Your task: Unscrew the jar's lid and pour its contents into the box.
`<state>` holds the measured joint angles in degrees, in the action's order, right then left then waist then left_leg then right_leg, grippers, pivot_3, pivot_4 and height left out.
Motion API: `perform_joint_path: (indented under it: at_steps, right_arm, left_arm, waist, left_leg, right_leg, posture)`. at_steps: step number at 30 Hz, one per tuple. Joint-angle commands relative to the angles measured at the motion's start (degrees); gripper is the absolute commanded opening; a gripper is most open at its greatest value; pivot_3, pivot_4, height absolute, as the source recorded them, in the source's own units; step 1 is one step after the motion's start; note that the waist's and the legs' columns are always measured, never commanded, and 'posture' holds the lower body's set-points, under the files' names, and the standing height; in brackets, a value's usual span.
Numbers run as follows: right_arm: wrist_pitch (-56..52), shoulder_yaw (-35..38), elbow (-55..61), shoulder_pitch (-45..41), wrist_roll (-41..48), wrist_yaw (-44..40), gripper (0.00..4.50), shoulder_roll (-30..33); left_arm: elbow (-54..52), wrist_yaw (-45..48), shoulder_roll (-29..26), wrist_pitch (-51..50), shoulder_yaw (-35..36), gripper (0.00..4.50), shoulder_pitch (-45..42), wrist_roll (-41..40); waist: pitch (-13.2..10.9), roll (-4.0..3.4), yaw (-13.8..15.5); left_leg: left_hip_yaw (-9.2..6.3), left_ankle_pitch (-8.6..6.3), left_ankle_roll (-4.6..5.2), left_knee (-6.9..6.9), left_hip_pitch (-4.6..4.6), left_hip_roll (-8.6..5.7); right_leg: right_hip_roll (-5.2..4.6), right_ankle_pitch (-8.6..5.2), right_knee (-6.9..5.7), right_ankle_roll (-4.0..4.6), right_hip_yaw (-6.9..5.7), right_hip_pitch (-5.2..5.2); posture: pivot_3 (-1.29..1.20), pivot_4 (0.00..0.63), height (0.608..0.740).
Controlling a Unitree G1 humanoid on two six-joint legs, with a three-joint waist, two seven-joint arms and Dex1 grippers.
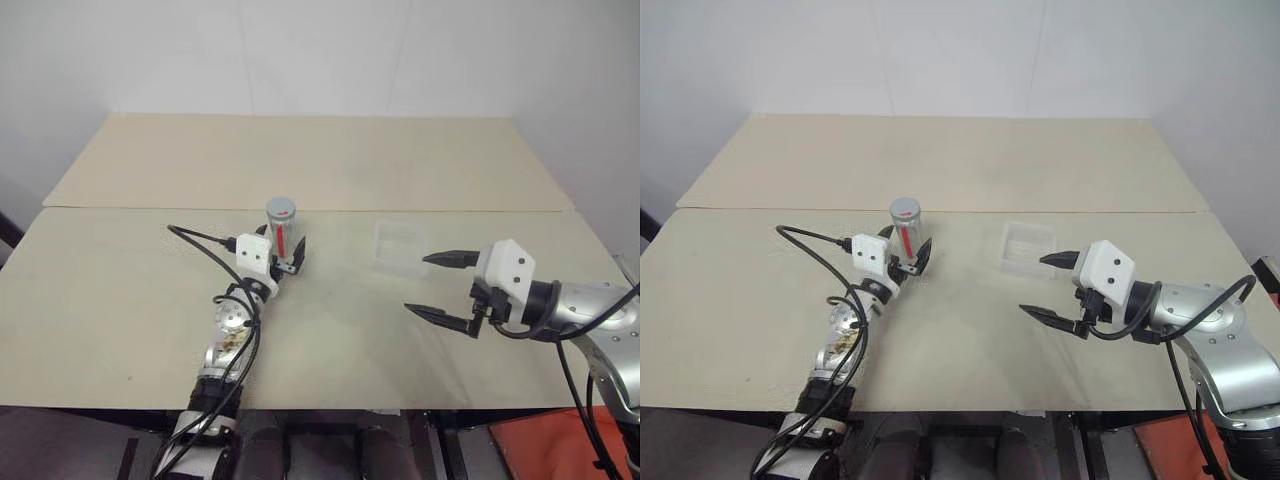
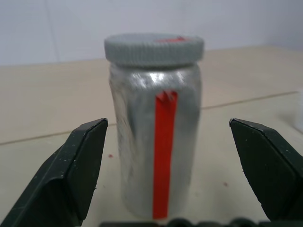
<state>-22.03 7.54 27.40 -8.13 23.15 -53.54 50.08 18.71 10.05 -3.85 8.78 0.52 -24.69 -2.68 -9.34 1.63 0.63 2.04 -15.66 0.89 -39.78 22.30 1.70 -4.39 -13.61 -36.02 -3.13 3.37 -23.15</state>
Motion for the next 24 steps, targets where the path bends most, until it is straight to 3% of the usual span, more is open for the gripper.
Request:
perform_joint_path:
  at_steps: [1,14,21,24]
  right_arm:
    - [-0.5,1.6,2.1,0.1,0.3,0.8,4.5,0.4]
    - [-1.4,1.6,3.2,0.6,0.5,2.1,4.5,0.1]
    - [-1.9,1.7,3.7,0.9,0.6,2.5,4.5,0.1]
    - [-2.1,1.5,3.7,0.6,0.5,2.8,4.5,0.0]
  left_arm:
    - [2.3,-1.9,0.4,3.3,0.5,4.48,-2.6,1.0]
    - [11.2,-4.7,2.7,6.7,1.9,4.48,-7.7,0.3]
    - [12.4,-4.5,2.1,5.9,1.8,2.38,-8.0,0.7]
    - [12.1,-4.3,2.4,6.1,1.8,2.25,-8.0,0.3]
  waist:
    - [0.0,0.0,-0.1]
    - [0.0,0.01,0.0]
    - [0.0,0.01,0.0]
    - [0.0,0.01,0.0]
  left_leg:
    - [0.0,0.0,0.01,0.0,0.0,0.0]
    - [0.01,-0.01,0.02,0.0,0.04,-0.01]
    - [0.01,-0.01,0.02,0.0,0.04,-0.01]
    - [0.01,-0.01,0.02,0.0,0.04,-0.02]
  right_leg:
    - [0.0,0.0,0.01,0.0,0.0,0.0]
    - [0.0,0.02,0.06,-0.03,0.0,-0.01]
    - [0.0,0.02,0.06,-0.04,0.0,-0.01]
    - [0.0,0.03,0.06,-0.04,0.0,-0.01]
  posture:
    - [0.0,0.15,0.74]
    - [0.0,0.15,0.74]
    - [0.0,0.15,0.74]
    - [0.0,0.15,0.74]
